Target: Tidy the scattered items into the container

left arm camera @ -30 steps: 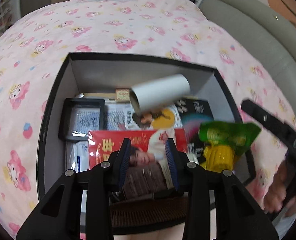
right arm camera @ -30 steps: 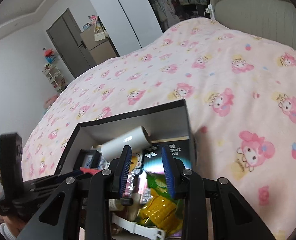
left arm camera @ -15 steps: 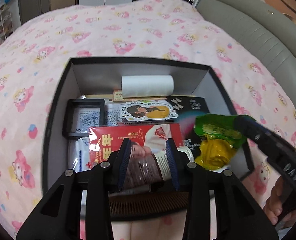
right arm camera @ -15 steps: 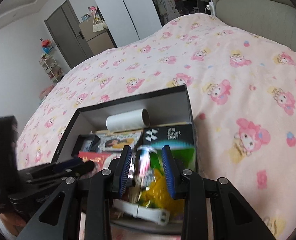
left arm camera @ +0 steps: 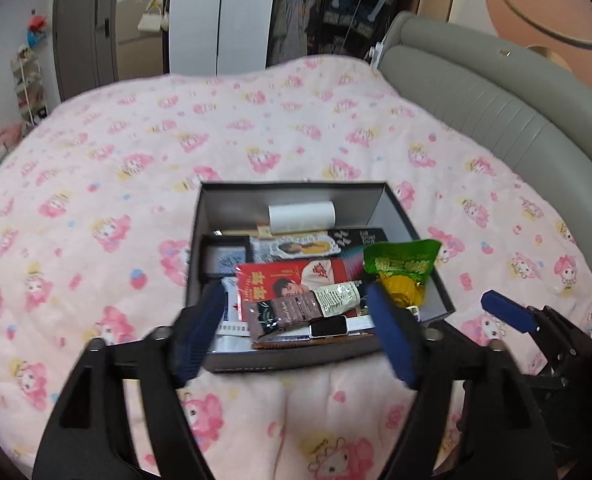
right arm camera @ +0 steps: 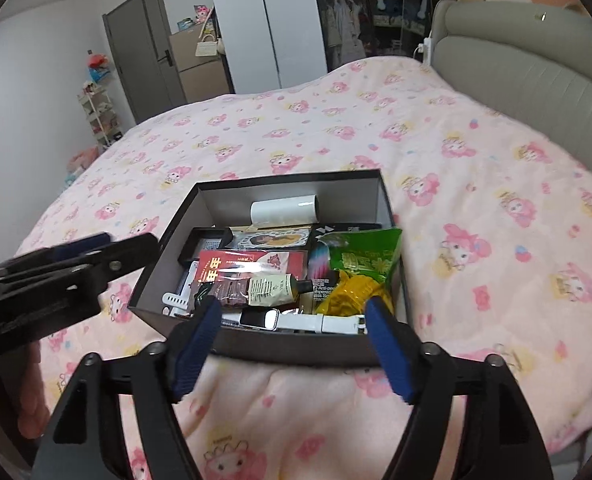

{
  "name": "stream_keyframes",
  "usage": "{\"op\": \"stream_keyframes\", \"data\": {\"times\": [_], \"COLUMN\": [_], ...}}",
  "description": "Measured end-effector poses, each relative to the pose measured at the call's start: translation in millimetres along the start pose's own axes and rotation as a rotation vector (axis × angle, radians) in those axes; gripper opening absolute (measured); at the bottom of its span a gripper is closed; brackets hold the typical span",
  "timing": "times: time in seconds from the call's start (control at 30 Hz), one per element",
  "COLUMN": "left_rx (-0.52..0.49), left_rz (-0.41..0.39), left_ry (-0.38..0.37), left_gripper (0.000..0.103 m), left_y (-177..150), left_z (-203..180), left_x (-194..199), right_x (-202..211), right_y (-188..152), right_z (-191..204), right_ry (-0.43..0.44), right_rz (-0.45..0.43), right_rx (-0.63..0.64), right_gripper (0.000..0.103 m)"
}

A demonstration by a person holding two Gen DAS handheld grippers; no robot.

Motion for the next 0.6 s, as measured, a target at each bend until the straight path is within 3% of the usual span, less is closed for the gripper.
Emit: {"op": "stream_keyframes", "data": {"times": [0.33, 0.6], "left_rx": [0.019, 0.006], "left_rz": [-0.126, -0.141], "left_ry": [0.039, 0.091], "left_gripper": [0.102, 0.102], "left_y": [5.5, -14.4], "left_z": [17.7, 23.5], "left_x": [90.5, 136.7], "right_x": [74.8, 123.2], "right_y": [18.5, 13.6], "right_z": [26.2, 34.7], "right_ry": [-0.064, -0.088], "right_rz": [-0.101, -0.181], "right_rx": [-0.008, -0.020], "right_gripper": [0.080, 0.081]}}
Point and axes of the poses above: each gripper's, at about its wrist camera, not at the fingertips, and x roughly against the way its jaws point, z to its left, y to its top, the point moved 8 cm from there along -x, roughly the way its jaws point, and after that the axes turned 10 degrees about -z, right-handed, at the moved point
